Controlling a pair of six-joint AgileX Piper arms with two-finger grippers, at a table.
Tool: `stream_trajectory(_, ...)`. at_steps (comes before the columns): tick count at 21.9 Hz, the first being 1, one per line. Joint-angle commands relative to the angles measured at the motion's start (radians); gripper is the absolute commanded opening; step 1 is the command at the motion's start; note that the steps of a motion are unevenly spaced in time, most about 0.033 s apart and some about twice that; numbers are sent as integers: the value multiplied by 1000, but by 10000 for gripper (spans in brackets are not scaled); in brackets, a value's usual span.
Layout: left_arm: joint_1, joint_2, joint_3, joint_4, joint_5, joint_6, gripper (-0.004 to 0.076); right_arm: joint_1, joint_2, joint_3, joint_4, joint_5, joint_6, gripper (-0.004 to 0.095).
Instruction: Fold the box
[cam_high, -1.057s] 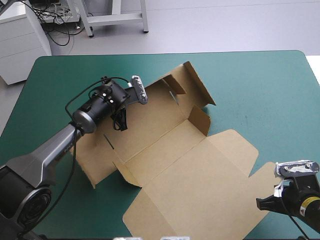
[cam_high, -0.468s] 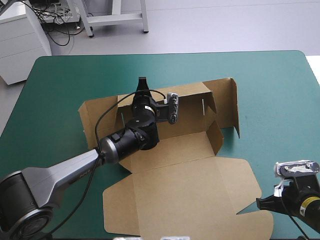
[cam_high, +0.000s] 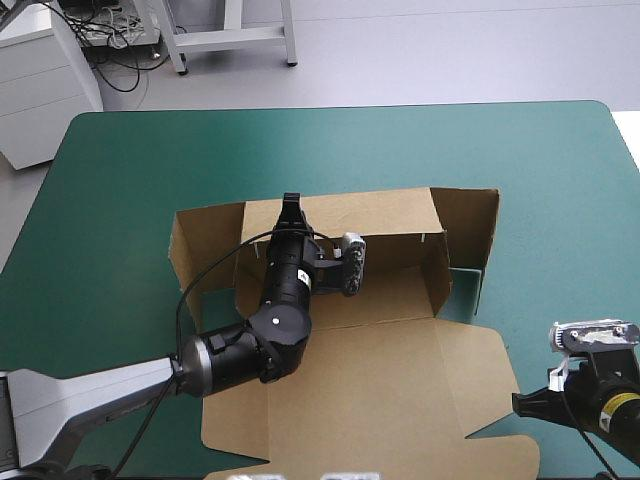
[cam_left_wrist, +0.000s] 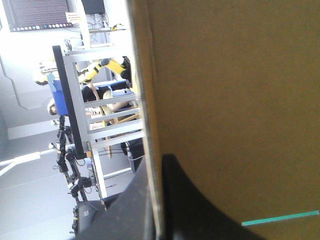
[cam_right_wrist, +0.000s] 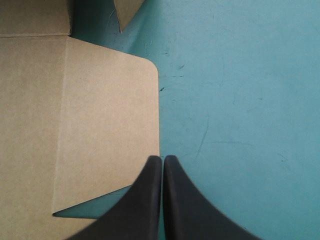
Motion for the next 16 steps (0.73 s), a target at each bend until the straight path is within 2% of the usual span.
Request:
stream_trajectory(1,-43,-53,37,103,5,-58,-32,-6,9,-23,-20,-65,18,-4)
stream_trajectory(7,-79,-53,161,216,35,-150,-32,-6,9,-23,-31,-87,20,-4)
stream_trajectory(12,-81,-53,165,222,70,-166,-32,-6,11,-23,-37,-100,1,16)
stream_trajectory(14,-81,-53,165,222,70,-166,-32,-6,11,-23,-37,-135,1,110)
stream_trajectory(16,-81,-53,165,222,70,-166,-32,-6,13,-26,-31,-148,1,405)
